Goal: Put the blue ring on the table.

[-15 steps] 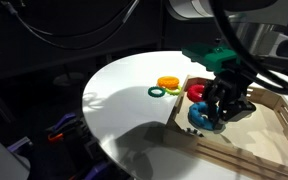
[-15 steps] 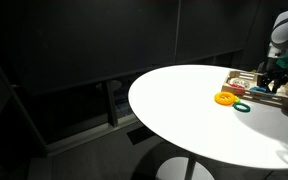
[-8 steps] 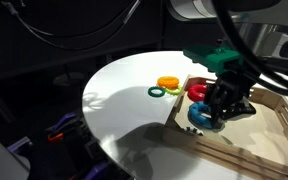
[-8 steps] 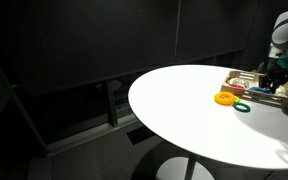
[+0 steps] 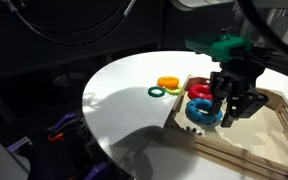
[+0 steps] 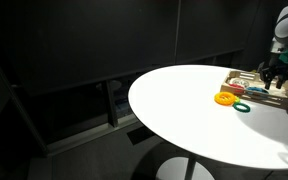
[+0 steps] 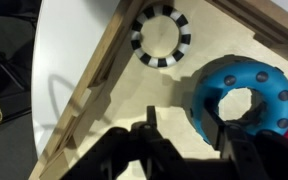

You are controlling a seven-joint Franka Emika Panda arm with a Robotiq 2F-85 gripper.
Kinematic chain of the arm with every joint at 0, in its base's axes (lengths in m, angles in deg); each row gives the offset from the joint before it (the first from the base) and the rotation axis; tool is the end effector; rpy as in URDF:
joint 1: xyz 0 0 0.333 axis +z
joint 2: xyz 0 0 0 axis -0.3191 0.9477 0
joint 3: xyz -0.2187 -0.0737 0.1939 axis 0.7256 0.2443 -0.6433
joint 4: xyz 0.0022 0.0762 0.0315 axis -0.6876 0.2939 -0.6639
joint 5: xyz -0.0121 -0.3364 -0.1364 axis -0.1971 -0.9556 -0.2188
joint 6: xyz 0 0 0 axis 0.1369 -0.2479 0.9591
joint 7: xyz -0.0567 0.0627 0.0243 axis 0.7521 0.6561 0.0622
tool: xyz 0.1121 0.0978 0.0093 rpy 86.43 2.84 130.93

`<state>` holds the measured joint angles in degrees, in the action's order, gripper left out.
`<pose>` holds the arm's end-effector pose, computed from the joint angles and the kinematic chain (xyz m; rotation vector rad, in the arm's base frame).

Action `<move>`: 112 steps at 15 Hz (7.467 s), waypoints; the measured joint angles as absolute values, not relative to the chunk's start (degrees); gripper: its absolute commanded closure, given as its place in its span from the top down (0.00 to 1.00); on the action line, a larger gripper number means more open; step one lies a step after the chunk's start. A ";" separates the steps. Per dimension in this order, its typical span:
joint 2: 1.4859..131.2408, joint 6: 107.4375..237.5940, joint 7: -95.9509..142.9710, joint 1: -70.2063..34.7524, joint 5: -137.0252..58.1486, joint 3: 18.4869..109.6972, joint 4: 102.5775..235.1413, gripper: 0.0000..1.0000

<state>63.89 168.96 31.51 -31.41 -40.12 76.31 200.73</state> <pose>0.4513 -0.2562 0.2429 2.8677 -1.0103 -0.2026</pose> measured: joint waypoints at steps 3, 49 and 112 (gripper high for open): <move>62.65 168.15 31.49 -31.43 -40.12 76.31 200.73 1.00; 65.68 173.31 31.07 -31.27 -35.16 74.13 199.89 0.11; 54.66 174.23 29.10 -27.23 -35.22 69.94 208.80 1.00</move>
